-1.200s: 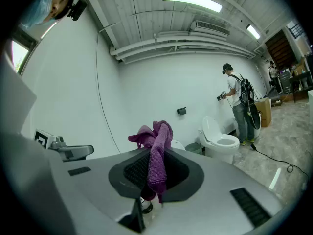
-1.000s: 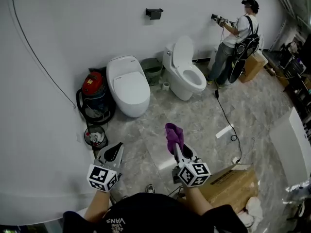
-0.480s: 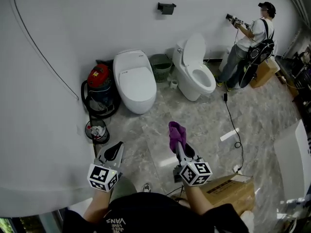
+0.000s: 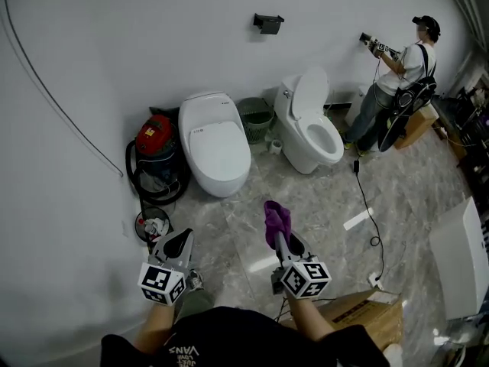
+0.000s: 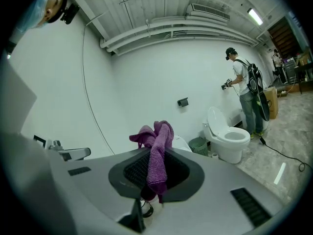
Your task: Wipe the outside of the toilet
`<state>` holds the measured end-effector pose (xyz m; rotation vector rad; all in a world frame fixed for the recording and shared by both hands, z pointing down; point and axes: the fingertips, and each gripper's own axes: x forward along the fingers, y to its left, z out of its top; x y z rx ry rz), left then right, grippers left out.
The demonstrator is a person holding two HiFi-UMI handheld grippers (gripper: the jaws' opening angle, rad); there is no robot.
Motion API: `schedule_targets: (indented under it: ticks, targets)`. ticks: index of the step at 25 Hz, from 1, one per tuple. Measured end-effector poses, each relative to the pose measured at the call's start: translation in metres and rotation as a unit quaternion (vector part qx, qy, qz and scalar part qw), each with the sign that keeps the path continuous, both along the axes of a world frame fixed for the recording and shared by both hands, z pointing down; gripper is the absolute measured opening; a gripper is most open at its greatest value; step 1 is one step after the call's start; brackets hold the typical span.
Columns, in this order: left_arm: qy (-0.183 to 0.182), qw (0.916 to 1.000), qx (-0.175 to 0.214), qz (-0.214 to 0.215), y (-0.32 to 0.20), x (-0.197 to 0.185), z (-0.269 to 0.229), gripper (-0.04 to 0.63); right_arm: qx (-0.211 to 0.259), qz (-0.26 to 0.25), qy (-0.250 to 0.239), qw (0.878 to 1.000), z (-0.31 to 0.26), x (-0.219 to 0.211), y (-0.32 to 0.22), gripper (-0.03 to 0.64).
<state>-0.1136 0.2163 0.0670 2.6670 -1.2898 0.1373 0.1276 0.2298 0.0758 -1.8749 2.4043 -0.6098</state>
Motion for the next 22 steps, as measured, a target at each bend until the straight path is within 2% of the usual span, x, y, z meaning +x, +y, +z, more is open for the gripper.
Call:
schedule_targets:
  ticks: [8,13,18,22]
  targets:
    - [0.001,0.9997,0.008,0.025,-0.091,-0.045,-0.005,0.006,0.003,0.022,-0.003,1.000,-0.002,-0.051,-0.078,0.043]
    - [-0.003,0.9990,0.002,0.044,-0.130,-0.071,0.006,0.006,-0.006,0.029,-0.005,1.000,0.009,-0.080,-0.116,0.043]
    - [-0.005,0.9988,-0.010,0.047,-0.160,-0.086,0.017,0.006,-0.010,0.030,-0.004,0.999,0.015,-0.093,-0.148,0.043]
    - [-0.005,0.9992,-0.017,0.037,-0.179,-0.077,0.025,0.006,-0.005,0.018,-0.002,1.000,0.016,-0.084,-0.173,0.043]
